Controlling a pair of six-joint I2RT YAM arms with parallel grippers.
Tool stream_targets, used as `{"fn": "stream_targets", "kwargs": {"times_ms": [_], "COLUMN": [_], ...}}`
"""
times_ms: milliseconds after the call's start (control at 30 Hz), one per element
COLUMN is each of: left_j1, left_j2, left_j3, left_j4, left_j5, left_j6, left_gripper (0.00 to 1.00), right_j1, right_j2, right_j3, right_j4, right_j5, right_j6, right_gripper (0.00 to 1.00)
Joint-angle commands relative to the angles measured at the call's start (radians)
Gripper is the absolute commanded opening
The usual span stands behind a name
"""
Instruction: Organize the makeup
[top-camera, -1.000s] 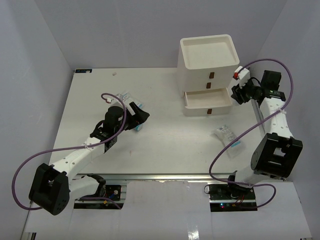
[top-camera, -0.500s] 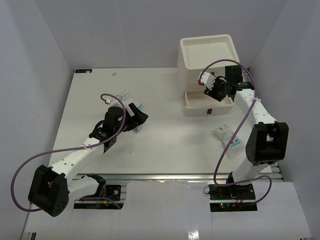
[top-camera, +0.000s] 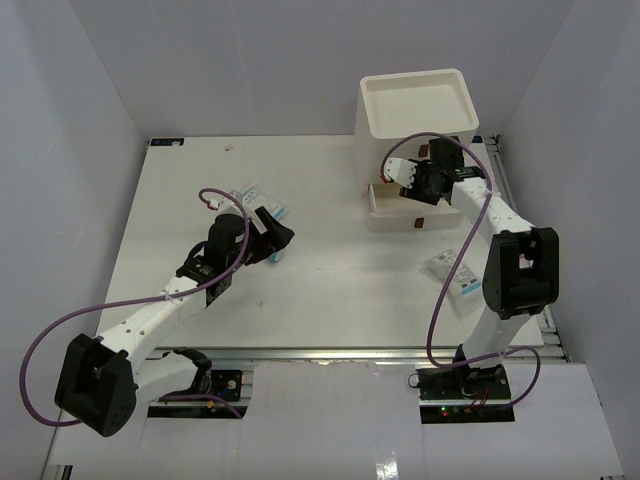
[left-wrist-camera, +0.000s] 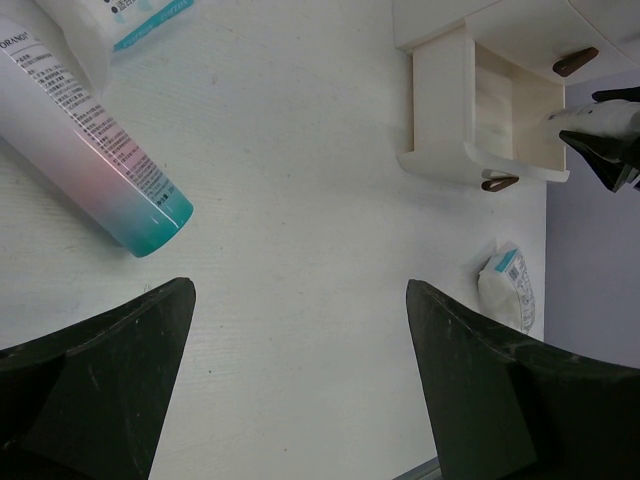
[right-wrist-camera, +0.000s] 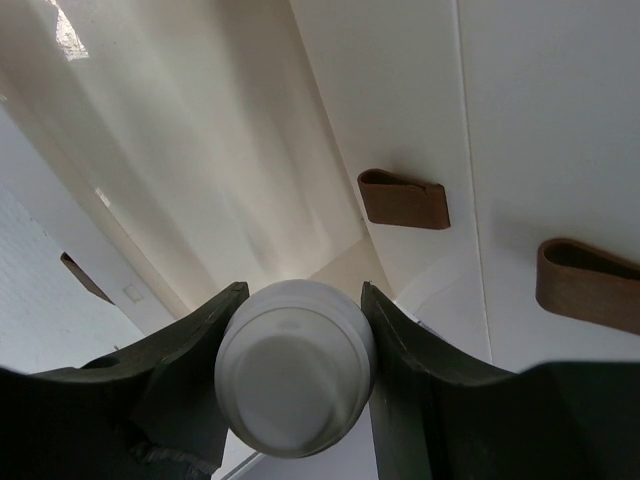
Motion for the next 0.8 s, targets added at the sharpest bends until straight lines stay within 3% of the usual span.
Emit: {"fn": "stream_targets", "kwargs": {"times_ms": [0,267,433,533,600,767], "left_j1": [0.003,0.003,0.003,0.003,0.003,0.003], "left_j2": [-0.005,0.021,0.067,0.108,0.153,0.286], "left_j3": [0.035,0.069,0.097,0.133,0.153,0.264], "left_j4": [-0.02,-0.084,-0.156,-0.206,-0.233,-0.341], "left_j5": [-0.015,-0.045,-0.067,-0.074,-0.078,-0.105], "left_j6": [-0.009,-0.028,-0.063,-0.075,-0.083,-0.08], "left_gripper": [0.97,0.97,0.96,0.94,0.92,0.87], "right_j1": [0.015,0.021,0.021,0.015,-0.005,-0.077], "right_j2": [0.012,-0.008,-0.054,-0.093,-0.13,-0.229], "right_j3": [-0.01,-0.018,0.049,0.116,0.12,-0.023], "right_j4": [0.063,0.042,-0.042,-0.153,-0.196,-0.277], "right_j5": [0.034,-0.015,-0.143,-0.266,-0.445,-0.864], "right_j6": [-0.026,0.036,0.165,0.283,0.333,0.451], "right_gripper": [0.51,0.74,0.78,0.8,0.8,0.82]}}
